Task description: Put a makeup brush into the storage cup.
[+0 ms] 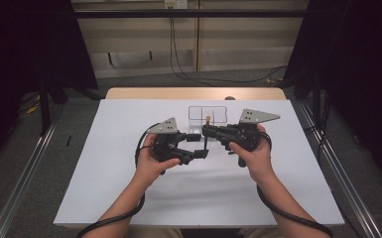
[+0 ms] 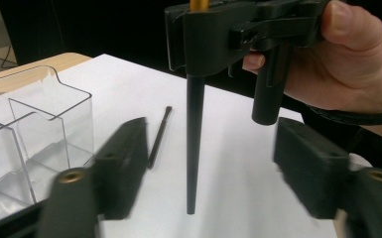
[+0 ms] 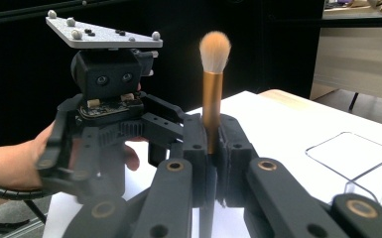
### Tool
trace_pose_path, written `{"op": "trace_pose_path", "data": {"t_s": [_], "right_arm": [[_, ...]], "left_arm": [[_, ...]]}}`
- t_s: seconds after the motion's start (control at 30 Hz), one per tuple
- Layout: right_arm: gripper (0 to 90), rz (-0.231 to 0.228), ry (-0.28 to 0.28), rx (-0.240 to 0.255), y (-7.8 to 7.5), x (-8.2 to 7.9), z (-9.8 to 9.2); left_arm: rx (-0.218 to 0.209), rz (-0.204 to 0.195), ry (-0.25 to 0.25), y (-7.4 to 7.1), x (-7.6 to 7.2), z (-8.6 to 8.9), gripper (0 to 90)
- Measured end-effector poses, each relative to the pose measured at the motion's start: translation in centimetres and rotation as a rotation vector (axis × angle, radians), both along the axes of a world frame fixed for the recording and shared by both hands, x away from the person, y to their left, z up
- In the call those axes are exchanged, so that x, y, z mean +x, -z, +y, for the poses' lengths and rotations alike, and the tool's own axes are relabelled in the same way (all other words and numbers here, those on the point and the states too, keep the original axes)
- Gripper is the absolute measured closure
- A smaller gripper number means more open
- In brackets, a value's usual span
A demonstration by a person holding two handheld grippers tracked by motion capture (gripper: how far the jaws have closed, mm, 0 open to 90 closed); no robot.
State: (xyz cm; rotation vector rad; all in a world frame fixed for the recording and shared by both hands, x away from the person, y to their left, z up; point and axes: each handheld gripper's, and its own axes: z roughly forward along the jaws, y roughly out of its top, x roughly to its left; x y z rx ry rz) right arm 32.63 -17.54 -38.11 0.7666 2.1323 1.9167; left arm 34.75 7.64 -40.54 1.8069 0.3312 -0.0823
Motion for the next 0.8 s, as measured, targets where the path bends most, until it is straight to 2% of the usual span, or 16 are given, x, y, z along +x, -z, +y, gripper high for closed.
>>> {"op": "trace_pose_path", "data": {"t_s": [0.17, 0.27, 0.43, 0.8], "right_arm": [[84.6, -0.007, 0.001, -0.005, -0.1, 0.1, -0.2], [84.6, -0.009, 0.004, -0.006, -0.2, 0.1, -0.2], [84.6, -0.012, 0.006, -0.004, -0.2, 0.2, -0.4], [84.6, -0.022, 0.008, -0.007, -0.3, 0.3, -0.4]], "left_arm": [[-0.008, -0.01, -0.019, -0.1, 0.1, 0.3, 14.0], [-0.017, -0.009, -0.031, -0.2, 0.1, 0.6, 9.1], [-0.027, 0.0, -0.044, -0.4, 0.2, 1.3, 4.6], [-0.056, -0.021, -0.058, -0.8, 0.2, 3.3, 0.0]]}}
